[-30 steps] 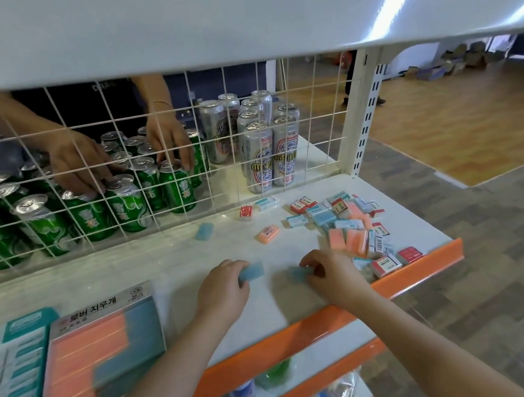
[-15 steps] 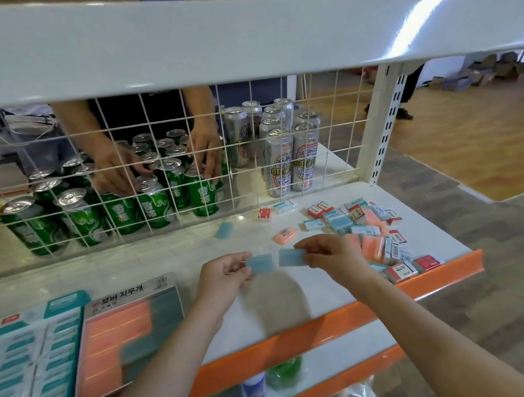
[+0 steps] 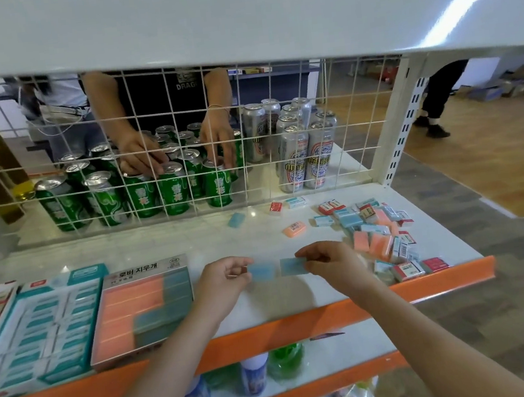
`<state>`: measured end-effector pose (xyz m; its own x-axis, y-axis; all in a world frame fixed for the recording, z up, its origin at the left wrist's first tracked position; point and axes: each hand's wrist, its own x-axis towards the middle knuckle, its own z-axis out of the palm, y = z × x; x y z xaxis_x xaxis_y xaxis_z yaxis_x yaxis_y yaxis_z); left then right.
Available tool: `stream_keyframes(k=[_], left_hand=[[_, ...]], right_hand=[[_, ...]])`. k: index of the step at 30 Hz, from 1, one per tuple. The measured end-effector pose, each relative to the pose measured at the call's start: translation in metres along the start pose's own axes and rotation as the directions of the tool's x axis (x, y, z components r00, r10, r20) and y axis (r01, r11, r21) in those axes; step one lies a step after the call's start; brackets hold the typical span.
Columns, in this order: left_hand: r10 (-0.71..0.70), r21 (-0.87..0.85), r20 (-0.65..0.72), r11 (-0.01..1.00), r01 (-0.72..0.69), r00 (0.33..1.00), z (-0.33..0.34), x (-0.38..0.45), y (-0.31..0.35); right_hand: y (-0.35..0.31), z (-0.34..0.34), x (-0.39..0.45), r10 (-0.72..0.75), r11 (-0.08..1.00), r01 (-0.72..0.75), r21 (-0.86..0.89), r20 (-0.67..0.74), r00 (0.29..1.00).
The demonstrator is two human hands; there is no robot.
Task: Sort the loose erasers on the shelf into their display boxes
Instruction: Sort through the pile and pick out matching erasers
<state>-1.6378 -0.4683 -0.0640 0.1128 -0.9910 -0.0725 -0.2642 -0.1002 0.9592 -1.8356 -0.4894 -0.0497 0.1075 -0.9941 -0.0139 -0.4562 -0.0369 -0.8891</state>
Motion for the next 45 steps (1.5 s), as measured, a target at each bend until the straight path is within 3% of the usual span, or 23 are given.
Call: stream_keyframes(k=[12, 22, 30, 38, 45], left_hand=[[0.071, 0.071, -0.121, 0.996, -0.063, 0.990, -0.034, -0.027, -0.011], [0.147, 0.258, -0.230, 0.962, -0.086, 0.962, -0.103, -0.055, -0.013], [0.166, 0.523, -0.172, 0.851, -0.053, 0.971, -0.139, -0.075, -0.031], [0.184, 0.580, -0.109, 0.810, -0.088, 0.977, -0.142, -0.073, -0.041], [0.224, 0.687, -0.052, 0.715, -0.127, 0.973, -0.149, -0.072, -0.050]], right_hand=[[-0.018, 0.037, -0.011, -0.088, 0.991, 0.090, -0.096, 0.031, 0.996], [-0.059, 0.096, -0.031, -0.186, 0.975, 0.190, -0.115, 0.046, 0.981], [-0.077, 0.141, -0.041, -0.183, 0.941, 0.218, -0.258, 0.152, 0.971], [-0.080, 0.162, -0.040, -0.138, 0.894, 0.204, -0.398, 0.190, 0.972], [-0.080, 0.160, -0.039, -0.194, 0.804, 0.303, -0.512, 0.255, 0.947]])
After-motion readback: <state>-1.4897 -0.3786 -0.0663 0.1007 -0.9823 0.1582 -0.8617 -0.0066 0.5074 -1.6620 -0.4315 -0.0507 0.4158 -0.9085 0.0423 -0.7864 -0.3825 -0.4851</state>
